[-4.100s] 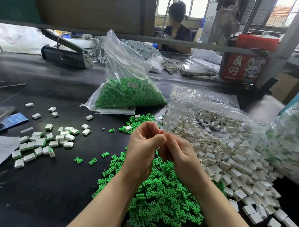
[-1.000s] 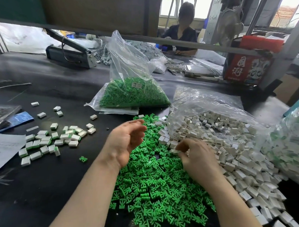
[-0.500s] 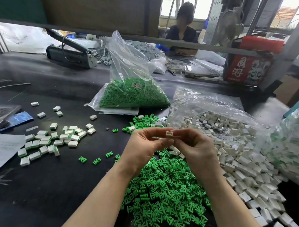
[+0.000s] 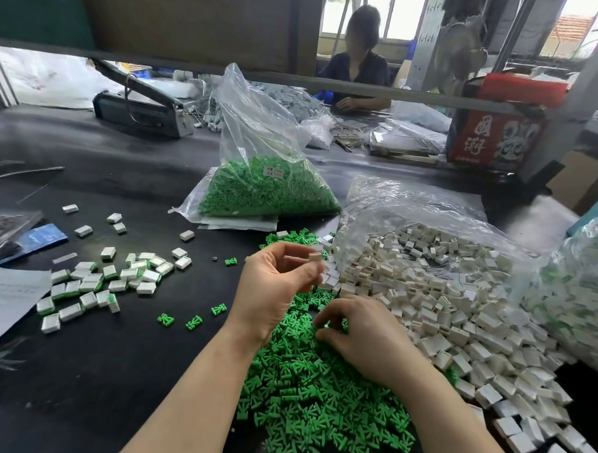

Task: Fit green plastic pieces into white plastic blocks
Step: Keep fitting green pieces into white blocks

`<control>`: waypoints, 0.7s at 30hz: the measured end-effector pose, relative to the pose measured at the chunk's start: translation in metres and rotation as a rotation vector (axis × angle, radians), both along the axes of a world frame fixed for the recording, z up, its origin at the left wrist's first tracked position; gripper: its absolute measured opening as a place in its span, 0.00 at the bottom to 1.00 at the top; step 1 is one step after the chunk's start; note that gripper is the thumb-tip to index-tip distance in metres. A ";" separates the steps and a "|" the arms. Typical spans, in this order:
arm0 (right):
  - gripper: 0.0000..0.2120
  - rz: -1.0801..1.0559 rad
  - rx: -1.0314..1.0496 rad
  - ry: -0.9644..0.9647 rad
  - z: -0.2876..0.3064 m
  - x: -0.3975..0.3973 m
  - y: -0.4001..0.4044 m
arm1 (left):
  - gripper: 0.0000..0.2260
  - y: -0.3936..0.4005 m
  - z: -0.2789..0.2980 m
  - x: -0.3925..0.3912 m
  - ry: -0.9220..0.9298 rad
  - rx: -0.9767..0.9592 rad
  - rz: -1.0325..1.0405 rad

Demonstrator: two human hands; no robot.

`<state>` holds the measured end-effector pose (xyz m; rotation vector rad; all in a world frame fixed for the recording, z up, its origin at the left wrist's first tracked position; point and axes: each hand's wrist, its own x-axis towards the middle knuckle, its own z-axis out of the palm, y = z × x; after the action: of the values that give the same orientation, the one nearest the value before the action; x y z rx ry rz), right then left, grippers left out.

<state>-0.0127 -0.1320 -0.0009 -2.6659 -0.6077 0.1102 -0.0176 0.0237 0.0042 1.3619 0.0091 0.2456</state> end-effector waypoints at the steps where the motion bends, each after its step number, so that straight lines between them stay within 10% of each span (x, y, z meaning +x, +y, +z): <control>1: 0.05 -0.008 0.021 0.002 -0.001 0.000 0.000 | 0.10 -0.001 0.001 -0.001 -0.001 -0.004 -0.004; 6: 0.05 -0.048 0.195 -0.039 -0.003 0.002 -0.003 | 0.12 0.000 0.002 -0.002 -0.001 -0.034 -0.035; 15: 0.10 -0.129 1.205 0.133 0.012 0.001 -0.011 | 0.11 -0.005 0.005 -0.004 -0.037 -0.009 -0.092; 21: 0.11 -0.098 1.406 0.172 0.014 0.003 -0.012 | 0.12 -0.008 0.007 -0.006 -0.053 -0.028 -0.118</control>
<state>-0.0099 -0.1444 0.0131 -1.2942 -0.2835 -0.0952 -0.0232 0.0158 0.0112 1.3224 -0.1114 0.1819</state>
